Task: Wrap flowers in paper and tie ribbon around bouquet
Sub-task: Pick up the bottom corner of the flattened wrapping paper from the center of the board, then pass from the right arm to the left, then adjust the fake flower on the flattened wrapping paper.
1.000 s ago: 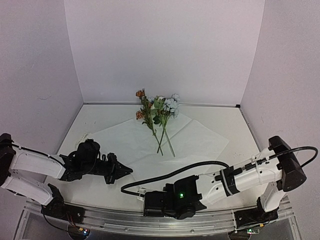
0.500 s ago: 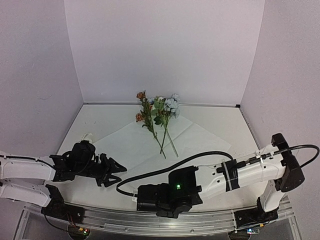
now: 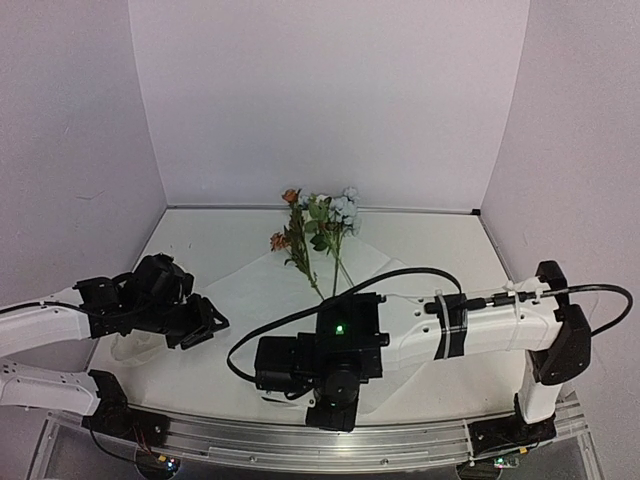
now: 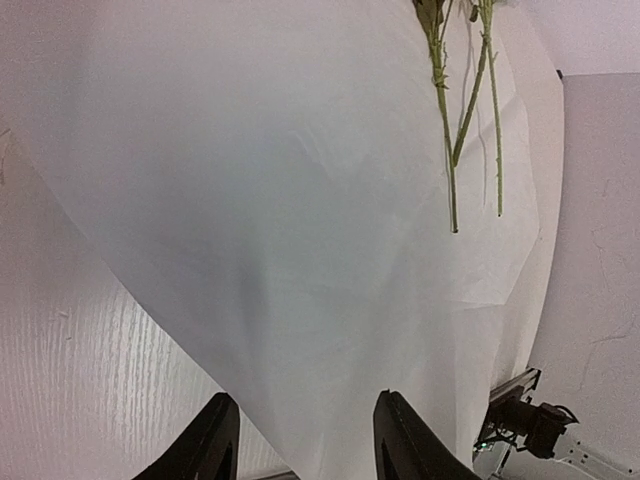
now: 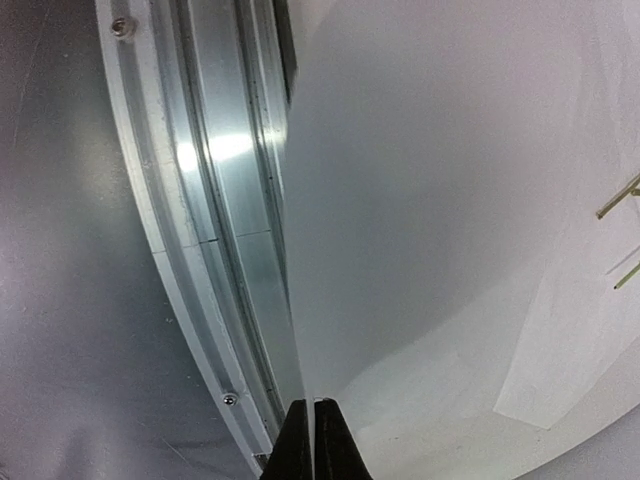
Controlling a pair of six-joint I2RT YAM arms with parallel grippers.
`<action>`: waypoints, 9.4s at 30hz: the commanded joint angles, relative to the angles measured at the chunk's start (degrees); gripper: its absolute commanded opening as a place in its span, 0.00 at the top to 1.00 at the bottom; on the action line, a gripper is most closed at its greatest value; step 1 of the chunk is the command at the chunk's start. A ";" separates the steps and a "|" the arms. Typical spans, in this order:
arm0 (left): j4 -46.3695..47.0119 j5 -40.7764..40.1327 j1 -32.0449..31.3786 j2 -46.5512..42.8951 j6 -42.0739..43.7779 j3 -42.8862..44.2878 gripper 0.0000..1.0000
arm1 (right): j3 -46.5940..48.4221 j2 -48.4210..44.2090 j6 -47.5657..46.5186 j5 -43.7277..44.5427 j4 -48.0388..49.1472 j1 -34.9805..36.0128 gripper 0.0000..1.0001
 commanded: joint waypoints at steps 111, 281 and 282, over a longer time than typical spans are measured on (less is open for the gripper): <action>63.77 30.62 -14.05 22.45 53.56 -10.34 0.52 | -13.20 -8.95 8.46 -16.52 17.76 -15.19 1.00; 38.80 4.02 5.62 39.71 7.17 1.91 0.30 | 21.67 28.22 37.14 -10.82 32.54 -51.18 1.00; 38.80 3.82 5.63 39.92 6.63 1.77 0.30 | 21.08 27.42 36.89 -11.57 32.51 -51.14 1.00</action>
